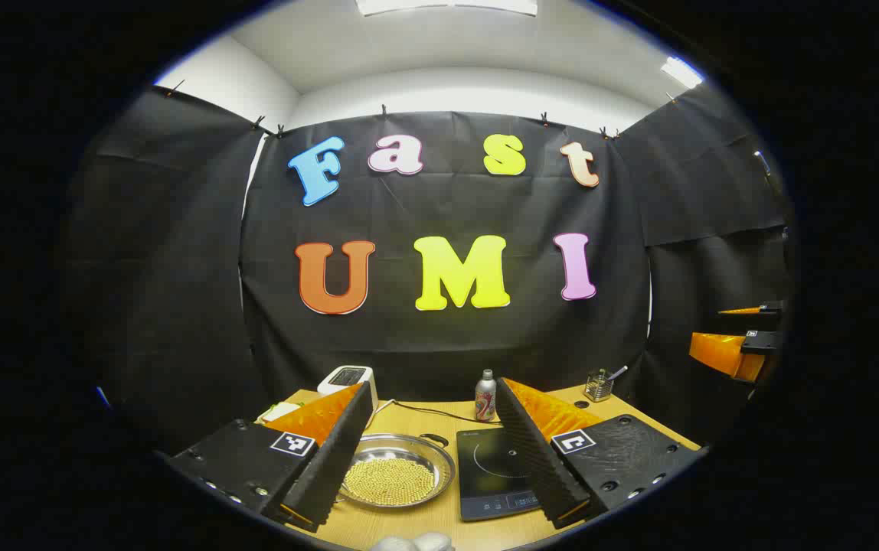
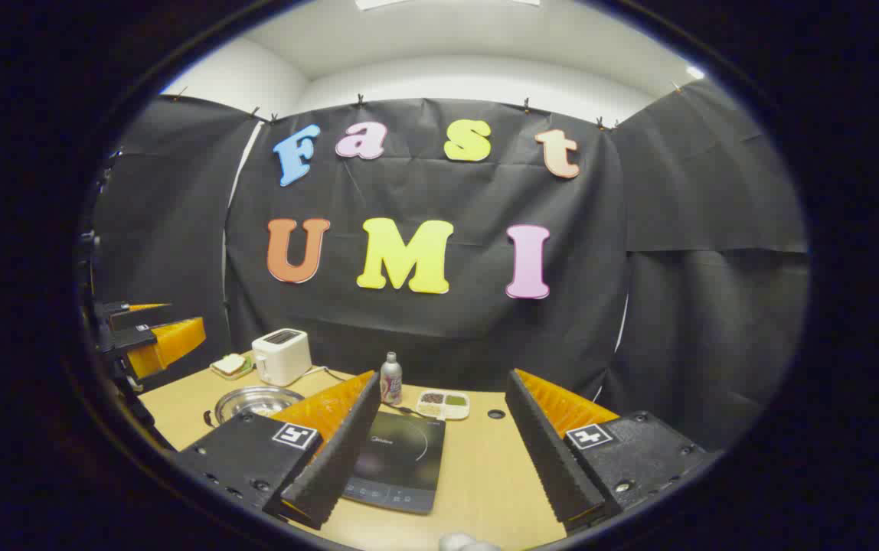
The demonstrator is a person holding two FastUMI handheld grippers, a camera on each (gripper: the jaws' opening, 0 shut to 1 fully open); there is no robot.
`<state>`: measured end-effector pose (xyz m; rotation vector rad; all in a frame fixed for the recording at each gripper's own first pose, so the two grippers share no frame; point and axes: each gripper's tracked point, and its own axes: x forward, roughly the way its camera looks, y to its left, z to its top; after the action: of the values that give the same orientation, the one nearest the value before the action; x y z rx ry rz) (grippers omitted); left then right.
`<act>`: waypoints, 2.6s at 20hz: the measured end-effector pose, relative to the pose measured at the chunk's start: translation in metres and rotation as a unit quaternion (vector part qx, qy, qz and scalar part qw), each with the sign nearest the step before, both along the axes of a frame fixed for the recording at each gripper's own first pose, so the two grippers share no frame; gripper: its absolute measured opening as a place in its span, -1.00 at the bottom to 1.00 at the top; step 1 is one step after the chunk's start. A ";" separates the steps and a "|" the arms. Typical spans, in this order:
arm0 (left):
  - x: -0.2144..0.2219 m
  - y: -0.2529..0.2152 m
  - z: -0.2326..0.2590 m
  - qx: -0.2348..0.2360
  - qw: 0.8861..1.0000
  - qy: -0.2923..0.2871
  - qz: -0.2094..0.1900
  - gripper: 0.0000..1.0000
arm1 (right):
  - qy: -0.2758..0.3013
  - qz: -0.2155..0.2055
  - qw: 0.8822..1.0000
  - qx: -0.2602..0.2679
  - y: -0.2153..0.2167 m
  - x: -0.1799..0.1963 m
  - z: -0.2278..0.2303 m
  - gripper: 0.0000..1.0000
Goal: First push the handle of the pot to place it horizontally, then grasp the pot with both hands and set it on the induction cooktop.
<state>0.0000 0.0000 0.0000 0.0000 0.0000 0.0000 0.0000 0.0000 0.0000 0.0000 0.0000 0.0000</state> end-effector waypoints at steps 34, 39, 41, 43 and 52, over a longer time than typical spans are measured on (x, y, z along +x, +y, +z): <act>0.000 0.010 -0.179 -0.056 0.966 0.246 -0.056 -1.00 | 0.057 0.005 0.998 0.006 0.007 0.002 -0.035 1.00; -0.015 0.045 -0.264 -0.022 0.929 0.368 -0.038 -1.00 | 0.075 -0.003 0.997 0.020 0.003 0.004 -0.055 1.00; -0.013 0.053 -0.284 -0.019 0.917 0.396 -0.038 -1.00 | 0.084 -0.010 0.996 0.024 0.000 0.004 -0.062 1.00; -0.008 0.061 -0.297 -0.016 0.907 0.418 -0.037 -1.00 | 0.091 -0.016 0.995 0.027 -0.003 0.005 -0.071 1.00; 0.013 0.094 -0.332 0.022 0.866 0.497 -0.038 -1.00 | 0.102 -0.035 0.993 0.039 -0.011 0.010 -0.078 1.00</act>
<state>0.0132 0.0945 -0.3321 0.0465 1.0416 -0.0790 0.0103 -0.0113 -0.0783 0.0783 0.2042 -0.0694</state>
